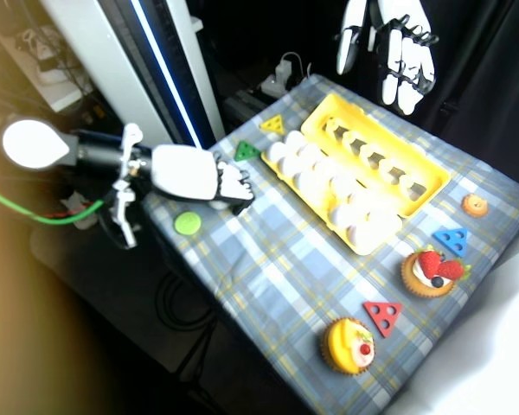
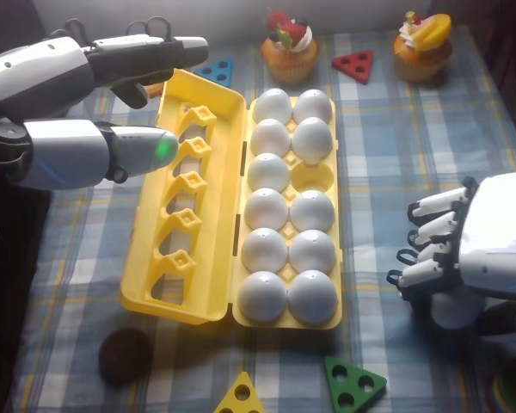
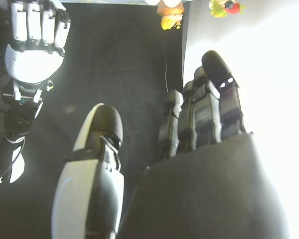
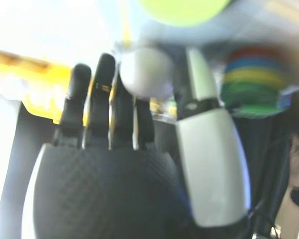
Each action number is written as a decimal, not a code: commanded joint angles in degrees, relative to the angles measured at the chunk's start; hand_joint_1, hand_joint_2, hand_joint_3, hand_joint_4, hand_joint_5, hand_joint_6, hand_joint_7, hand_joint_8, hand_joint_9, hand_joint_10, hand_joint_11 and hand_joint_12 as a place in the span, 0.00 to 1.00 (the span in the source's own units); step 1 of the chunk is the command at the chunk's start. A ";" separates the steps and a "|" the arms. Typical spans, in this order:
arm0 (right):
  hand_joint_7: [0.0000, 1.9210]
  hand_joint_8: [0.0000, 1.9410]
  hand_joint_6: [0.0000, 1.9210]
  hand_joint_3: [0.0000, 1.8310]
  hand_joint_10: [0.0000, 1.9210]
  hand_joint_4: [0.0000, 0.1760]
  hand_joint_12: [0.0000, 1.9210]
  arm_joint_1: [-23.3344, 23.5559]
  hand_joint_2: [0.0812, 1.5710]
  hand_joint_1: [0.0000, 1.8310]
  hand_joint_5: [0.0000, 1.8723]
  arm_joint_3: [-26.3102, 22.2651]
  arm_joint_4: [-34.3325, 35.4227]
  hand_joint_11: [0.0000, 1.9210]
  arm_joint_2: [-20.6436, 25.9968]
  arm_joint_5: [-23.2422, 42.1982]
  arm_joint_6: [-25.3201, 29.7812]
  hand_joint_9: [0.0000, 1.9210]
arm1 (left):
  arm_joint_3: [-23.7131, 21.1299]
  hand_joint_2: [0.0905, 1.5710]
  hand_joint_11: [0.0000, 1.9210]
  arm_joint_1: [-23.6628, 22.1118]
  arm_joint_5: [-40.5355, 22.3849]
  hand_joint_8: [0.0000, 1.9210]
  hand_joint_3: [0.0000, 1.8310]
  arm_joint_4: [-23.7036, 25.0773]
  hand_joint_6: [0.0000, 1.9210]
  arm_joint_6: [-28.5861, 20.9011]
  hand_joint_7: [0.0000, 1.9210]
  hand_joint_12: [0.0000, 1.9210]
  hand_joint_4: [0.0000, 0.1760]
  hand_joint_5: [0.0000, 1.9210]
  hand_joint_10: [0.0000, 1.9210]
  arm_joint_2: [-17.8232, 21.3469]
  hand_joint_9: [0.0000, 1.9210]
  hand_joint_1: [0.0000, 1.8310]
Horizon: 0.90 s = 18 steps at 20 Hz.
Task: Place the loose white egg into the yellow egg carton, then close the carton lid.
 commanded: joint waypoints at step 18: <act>0.33 0.78 0.78 0.00 0.80 0.00 1.00 17.32 0.82 0.61 0.36 5.97 20.66 0.19 -3.52 0.03 -25.81 0.24 | 0.01 0.83 0.00 0.23 -7.91 0.00 0.00 -2.06 0.00 -0.48 0.08 0.56 0.08 0.12 0.00 0.34 0.10 0.29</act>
